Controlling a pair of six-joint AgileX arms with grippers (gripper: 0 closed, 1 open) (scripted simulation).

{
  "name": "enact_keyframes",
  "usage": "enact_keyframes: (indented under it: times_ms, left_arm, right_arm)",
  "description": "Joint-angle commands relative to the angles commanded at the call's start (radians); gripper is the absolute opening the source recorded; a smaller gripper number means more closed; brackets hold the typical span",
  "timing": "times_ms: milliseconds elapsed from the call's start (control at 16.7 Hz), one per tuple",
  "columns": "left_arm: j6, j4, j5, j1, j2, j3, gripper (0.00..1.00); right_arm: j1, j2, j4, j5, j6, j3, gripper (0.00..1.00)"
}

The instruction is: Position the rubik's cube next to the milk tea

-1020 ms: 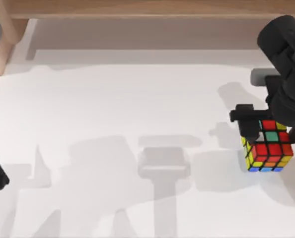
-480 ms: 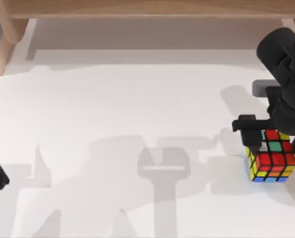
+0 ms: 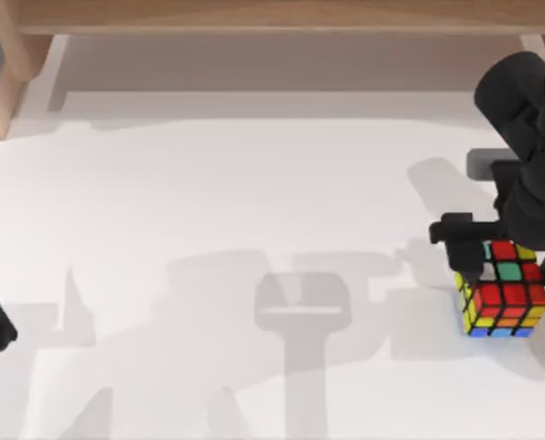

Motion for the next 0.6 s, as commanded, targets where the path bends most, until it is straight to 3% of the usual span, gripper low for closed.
enact_keyframes:
  times_ms: [240, 600]
  left_arm:
    - [0.000, 0.000, 0.000, 0.000, 0.000, 0.000, 1.00]
    - [0.000, 0.000, 0.000, 0.000, 0.000, 0.000, 1.00]
  right_arm:
    - [0.000, 0.000, 0.000, 0.000, 0.000, 0.000, 0.98]
    - [0.000, 0.000, 0.000, 0.000, 0.000, 0.000, 1.00]
